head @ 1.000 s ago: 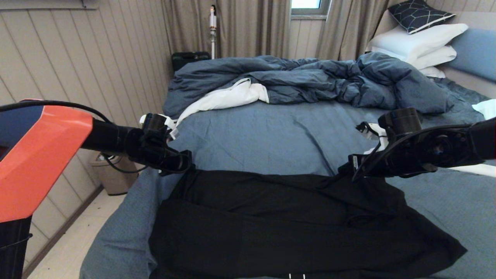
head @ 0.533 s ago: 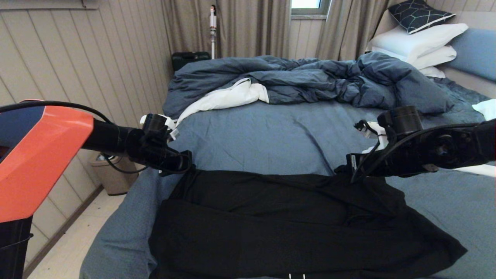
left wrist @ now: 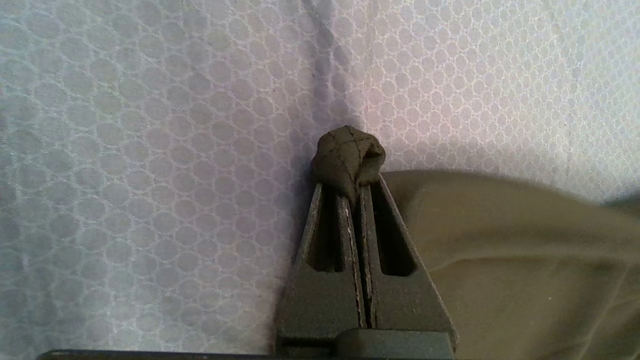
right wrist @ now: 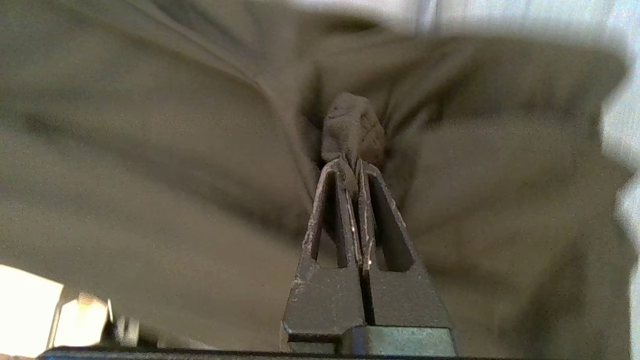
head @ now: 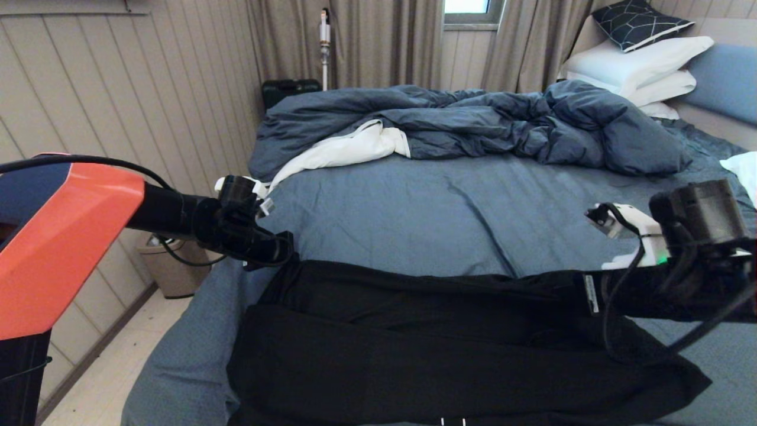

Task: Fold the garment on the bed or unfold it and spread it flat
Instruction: Fold the black T-shirt

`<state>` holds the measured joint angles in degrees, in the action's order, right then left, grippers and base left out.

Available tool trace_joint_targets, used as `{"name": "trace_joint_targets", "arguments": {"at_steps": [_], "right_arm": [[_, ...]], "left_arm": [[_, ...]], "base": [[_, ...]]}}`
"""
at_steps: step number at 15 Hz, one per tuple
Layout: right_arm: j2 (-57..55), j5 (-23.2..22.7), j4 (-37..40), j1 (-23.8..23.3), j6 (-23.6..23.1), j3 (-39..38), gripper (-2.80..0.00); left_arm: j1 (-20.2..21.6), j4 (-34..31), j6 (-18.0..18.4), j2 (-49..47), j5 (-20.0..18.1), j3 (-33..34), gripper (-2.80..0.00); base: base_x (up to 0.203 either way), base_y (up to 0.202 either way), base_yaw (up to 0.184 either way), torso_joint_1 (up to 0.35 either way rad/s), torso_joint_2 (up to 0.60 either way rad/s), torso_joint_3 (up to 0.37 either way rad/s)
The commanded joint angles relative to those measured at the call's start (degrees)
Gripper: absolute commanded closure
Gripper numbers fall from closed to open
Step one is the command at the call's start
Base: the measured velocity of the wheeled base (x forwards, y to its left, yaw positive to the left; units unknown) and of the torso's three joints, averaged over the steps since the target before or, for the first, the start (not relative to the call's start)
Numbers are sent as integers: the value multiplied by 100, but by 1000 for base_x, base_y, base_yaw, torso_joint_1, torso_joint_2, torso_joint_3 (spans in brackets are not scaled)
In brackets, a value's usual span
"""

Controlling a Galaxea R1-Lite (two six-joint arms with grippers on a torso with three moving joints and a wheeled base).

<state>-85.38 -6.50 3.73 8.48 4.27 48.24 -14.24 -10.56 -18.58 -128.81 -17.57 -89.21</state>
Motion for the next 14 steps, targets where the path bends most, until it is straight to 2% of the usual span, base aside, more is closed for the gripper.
{"name": "trace_joint_targets", "arguments": {"at_steps": [1, 5, 14], "right_arm": [[468, 3, -3, -4, -8, -393, 0], [554, 8, -46, 4, -100, -919, 0], [540, -3, -2, -21, -83, -536, 0]], "left_arm": [[-9, -8, -14, -4, -18, 8, 0], [-18, -8, -14, -4, -18, 17, 0], [-45, -8, -23, -3, -18, 17, 0]], "base": [[0, 0, 0, 0, 0, 0], [0, 0, 0, 0, 0, 0], [0, 0, 0, 0, 0, 0]]}}
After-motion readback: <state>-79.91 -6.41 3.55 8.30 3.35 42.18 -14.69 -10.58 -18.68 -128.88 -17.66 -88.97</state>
